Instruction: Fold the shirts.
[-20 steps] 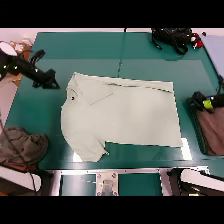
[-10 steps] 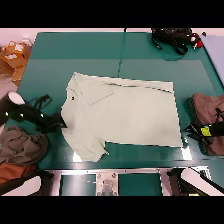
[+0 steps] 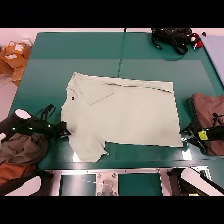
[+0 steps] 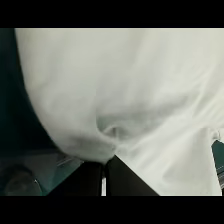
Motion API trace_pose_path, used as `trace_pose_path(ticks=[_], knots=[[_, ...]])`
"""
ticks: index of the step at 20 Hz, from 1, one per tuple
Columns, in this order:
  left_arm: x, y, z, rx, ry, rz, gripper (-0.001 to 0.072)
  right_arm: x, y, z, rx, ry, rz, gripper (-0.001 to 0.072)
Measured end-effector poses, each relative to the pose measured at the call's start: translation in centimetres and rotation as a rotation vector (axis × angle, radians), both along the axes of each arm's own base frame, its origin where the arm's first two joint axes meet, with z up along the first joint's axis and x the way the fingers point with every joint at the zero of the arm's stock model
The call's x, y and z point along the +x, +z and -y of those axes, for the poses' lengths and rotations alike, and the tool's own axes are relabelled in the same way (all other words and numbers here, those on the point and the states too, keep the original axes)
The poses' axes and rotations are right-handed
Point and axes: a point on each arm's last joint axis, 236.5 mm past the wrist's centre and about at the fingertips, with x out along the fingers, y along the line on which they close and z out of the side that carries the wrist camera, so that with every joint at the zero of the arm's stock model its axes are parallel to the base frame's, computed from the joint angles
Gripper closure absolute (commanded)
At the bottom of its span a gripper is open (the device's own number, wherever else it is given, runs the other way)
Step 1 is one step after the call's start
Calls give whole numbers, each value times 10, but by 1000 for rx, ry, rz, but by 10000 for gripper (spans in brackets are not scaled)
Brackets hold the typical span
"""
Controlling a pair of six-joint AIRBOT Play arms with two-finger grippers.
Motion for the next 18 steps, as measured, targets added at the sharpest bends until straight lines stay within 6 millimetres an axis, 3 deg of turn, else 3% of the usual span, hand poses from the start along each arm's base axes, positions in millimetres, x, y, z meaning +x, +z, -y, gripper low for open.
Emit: trace_pose_path(ticks=[12, 13, 16, 17, 18], knots=[[14, 14, 5, -31, -23, 51, 684, -32, -15, -37, 121, 21, -91, 234], [14, 14, 5, -31, -25, 53, 684, -32, -15, -36, 120, 24, -91, 313], [13, 15, 6, -34, -29, 54, 684, -31, -15, -36, 118, 41, -80, 402], [13, 15, 6, -34, -31, 56, 684, -30, -14, -37, 120, 47, -72, 572], [14, 15, 6, -35, -31, 57, 684, -27, -15, -36, 118, 47, -59, 665]])
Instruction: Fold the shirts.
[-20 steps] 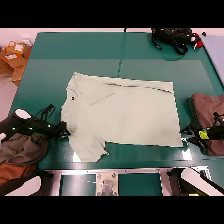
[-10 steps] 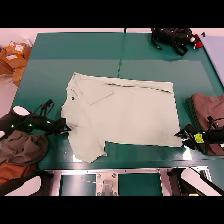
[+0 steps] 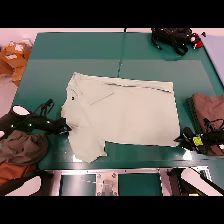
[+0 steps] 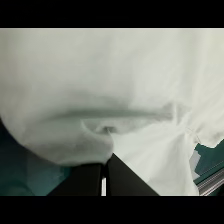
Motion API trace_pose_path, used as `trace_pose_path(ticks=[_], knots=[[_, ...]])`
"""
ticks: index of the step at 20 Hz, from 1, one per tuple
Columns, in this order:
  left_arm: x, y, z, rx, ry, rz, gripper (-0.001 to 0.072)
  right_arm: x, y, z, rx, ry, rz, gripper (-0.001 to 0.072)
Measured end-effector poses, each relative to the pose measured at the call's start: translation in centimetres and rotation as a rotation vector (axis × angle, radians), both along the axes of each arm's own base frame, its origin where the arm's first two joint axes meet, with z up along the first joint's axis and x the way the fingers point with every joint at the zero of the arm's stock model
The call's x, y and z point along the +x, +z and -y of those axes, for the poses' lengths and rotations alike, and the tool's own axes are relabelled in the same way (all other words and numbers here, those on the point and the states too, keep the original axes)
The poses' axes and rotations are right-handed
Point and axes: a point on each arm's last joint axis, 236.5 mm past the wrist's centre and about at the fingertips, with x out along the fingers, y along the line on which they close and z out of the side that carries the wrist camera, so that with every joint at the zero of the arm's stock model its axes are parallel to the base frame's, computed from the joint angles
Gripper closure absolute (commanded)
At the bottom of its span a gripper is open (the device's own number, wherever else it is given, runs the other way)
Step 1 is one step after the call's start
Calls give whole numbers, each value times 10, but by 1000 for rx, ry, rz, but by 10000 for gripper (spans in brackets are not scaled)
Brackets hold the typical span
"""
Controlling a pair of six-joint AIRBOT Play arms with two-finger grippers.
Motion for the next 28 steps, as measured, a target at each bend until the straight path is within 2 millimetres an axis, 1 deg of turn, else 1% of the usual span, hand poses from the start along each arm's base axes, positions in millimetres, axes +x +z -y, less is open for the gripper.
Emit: trace_pose_path(ticks=[1, 3, 4, 5, 6, 7, 8, 9, 10, 11, 12, 13, 14, 15, 16, 17, 18, 19, 20, 21, 22, 23, 24, 25, 26, 27, 28], knots=[[0, 0, 0, -1, -3, 3, 685, 4, 1, -2, 10, -3, 18, 692], [4, 5, 3, -14, -15, 24, 685, 12, 5, -3, 18, 3, 53, 693], [7, 10, 4, -24, -23, 40, 686, 22, 10, -2, 23, -2, 89, 693], [14, 20, 6, -33, -31, 68, 685, 34, 20, -4, 46, -4, 132, 693], [23, 33, 7, -44, -39, 104, 686, 46, 31, -4, 60, -3, 179, 693], [34, 52, 9, -55, -52, 153, 686, 62, 45, -2, 69, -6, 241, 693], [46, 76, 10, -62, -63, 213, 685, 82, 67, -1, 82, -7, 322, 693], [60, 107, 12, -68, -74, 288, 686, 100, 91, 3, 77, -5, 403, 694], [71, 140, 13, -67, -87, 363, 685, 121, 122, 9, 58, -5, 505, 693], [82, 183, 13, -61, -96, 464, 686, 139, 157, 14, 33, 5, 606, 693], [89, 228, 14, -51, -106, 568, 685, 155, 199, 20, -11, 20, 723, 693], [91, 278, 15, -33, -122, 687, 685, 167, 242, 23, -62, 39, 831, 693], [90, 329, 16, -12, -128, 813, 685, 174, 292, 23, -125, 62, 952, 694], [82, 384, 18, 14, -135, 951, 685, 177, 344, 21, -201, 80, 1075, 694], [69, 435, 20, 36, -142, 1078, 685, 176, 391, 18, -279, 88, 1185, 693], [50, 486, 23, 65, -148, 1217, 685, 169, 443, 11, -368, 94, 1304, 694], [27, 530, 26, 91, -150, 1337, 685, 157, 487, 2, -451, 104, 1406, 693], [2, 568, 29, 120, -149, 1452, 685, 141, 530, -10, -540, 108, 1504, 693], [-20, 598, 31, 144, -141, 1547, 685, 125, 564, -20, -618, 103, 1578, 693], [-41, 622, 32, 168, -130, 1624, 685, 108, 592, -30, -692, 100, 1636, 693], [-58, 638, 33, 178, -121, 1680, 685, 90, 615, -40, -762, 93, 1683, 693], [-70, 648, 35, 182, -117, 1713, 684, 74, 631, -48, -822, 85, 1713, 693], [-75, 651, 35, 188, -111, 1723, 684, 63, 643, -54, -860, 78, 1737, 693], [-75, 649, 33, 194, -107, 1714, 684, 56, 648, -56, -893, 70, 1741, 693], [-70, 645, 31, 199, -100, 1694, 684, 54, 646, -54, -910, 66, 1727, 693], [-61, 637, 30, 192, -98, 1661, 684, 55, 641, -52, -903, 60, 1710, 693], [-49, 625, 27, 186, -94, 1612, 684, 60, 631, -48, -879, 51, 1686, 693]])
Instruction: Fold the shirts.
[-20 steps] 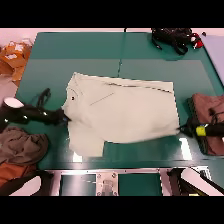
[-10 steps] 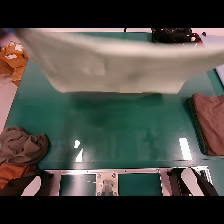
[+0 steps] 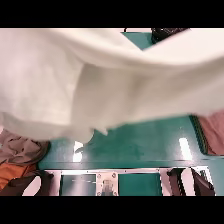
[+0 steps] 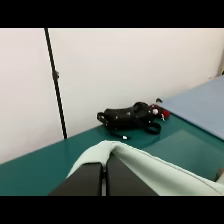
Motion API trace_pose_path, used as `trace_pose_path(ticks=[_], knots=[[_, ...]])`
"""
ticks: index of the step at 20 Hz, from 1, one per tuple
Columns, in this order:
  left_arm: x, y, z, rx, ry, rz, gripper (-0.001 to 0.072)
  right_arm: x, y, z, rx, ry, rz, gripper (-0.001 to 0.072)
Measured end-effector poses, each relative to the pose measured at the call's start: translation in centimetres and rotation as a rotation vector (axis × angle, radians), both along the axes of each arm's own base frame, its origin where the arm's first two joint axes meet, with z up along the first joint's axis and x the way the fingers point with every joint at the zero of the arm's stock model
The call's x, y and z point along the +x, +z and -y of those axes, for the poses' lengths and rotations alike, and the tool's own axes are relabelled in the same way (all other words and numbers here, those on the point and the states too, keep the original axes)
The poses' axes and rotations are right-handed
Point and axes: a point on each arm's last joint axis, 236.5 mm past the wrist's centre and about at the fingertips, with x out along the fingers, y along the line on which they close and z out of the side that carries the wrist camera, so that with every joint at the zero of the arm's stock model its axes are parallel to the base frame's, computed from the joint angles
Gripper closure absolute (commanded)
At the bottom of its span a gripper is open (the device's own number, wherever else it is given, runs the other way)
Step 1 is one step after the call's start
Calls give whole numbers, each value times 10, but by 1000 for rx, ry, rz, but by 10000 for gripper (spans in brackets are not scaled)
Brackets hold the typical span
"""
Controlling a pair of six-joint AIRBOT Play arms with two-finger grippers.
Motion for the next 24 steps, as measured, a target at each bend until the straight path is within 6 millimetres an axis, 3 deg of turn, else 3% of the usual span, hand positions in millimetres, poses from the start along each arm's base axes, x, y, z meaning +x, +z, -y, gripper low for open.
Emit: trace_pose_path(ticks=[2, 4, 6, 12, 14, 16, 18, 20, 24], knots=[[36, -35, -7, -18, 8, -125, 684, 19, -32, 13, 75, 23, -74, 693], [80, -85, -15, -32, 11, -283, 684, 47, -85, 26, 168, 74, -186, 693], [121, -144, -20, -45, -1, -444, 684, 76, -147, 37, 261, 118, -303, 693], [227, -348, -35, -131, -12, -893, 684, 173, -371, 60, 503, 166, -675, 693], [254, -405, -39, -187, 2, -994, 684, 202, -430, 62, 555, 171, -770, 693], [279, -449, -42, -251, 28, -1053, 684, 232, -477, 64, 598, 177, -842, 693], [303, -472, -42, -320, 38, -1063, 685, 264, -507, 65, 628, 196, -878, 693], [325, -484, -46, -365, 58, -1046, 684, 295, -523, 66, 641, 221, -885, 693], [367, -465, -58, -417, 97, -935, 684, 349, -519, 64, 638, 273, -839, 693]])
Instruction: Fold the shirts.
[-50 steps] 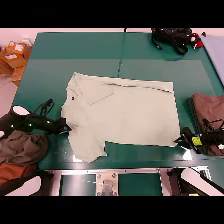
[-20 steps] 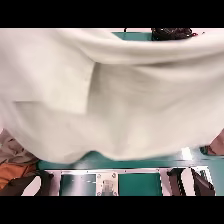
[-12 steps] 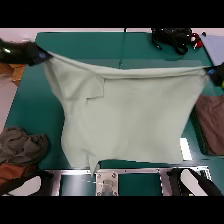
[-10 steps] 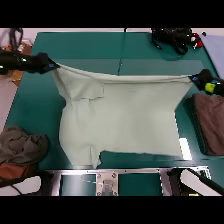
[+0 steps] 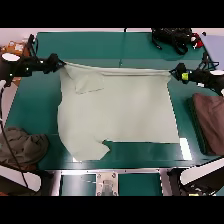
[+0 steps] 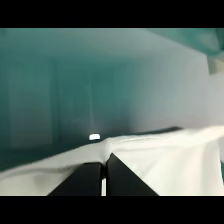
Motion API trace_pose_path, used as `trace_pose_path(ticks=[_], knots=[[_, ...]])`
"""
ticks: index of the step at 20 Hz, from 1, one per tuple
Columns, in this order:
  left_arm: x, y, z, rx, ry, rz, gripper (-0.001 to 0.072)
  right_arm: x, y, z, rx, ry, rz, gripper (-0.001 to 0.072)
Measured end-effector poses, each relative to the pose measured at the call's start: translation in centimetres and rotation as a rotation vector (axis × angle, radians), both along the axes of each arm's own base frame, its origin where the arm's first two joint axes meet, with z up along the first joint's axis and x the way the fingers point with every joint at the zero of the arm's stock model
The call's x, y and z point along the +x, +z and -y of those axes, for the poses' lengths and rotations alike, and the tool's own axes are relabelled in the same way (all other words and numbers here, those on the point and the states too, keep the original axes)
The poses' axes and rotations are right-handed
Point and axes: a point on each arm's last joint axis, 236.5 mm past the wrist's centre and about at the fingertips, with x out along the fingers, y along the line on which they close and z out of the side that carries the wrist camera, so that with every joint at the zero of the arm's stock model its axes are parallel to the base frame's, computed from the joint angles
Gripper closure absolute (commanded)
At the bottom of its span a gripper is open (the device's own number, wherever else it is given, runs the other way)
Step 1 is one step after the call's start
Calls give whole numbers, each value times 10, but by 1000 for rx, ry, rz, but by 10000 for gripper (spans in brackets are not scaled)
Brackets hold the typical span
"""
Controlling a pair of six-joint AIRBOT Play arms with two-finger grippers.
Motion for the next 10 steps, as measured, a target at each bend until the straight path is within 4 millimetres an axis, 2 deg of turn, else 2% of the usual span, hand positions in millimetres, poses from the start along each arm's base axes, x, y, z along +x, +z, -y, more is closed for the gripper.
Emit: trace_pose_path(ticks=[2, 5, 8, 10], knots=[[15, 17, -5, 1, 28, 56, 684, 19, 8, -3, -4, 13, 35, 693], [27, 37, -10, 5, 52, 113, 684, 35, 18, -5, -9, 16, 72, 693], [30, 34, -12, 29, 44, 113, 684, 40, 17, -5, -20, 22, 69, 693], [23, 15, -13, 69, 13, 60, 684, 31, 4, -7, -47, 54, 14, 694]])
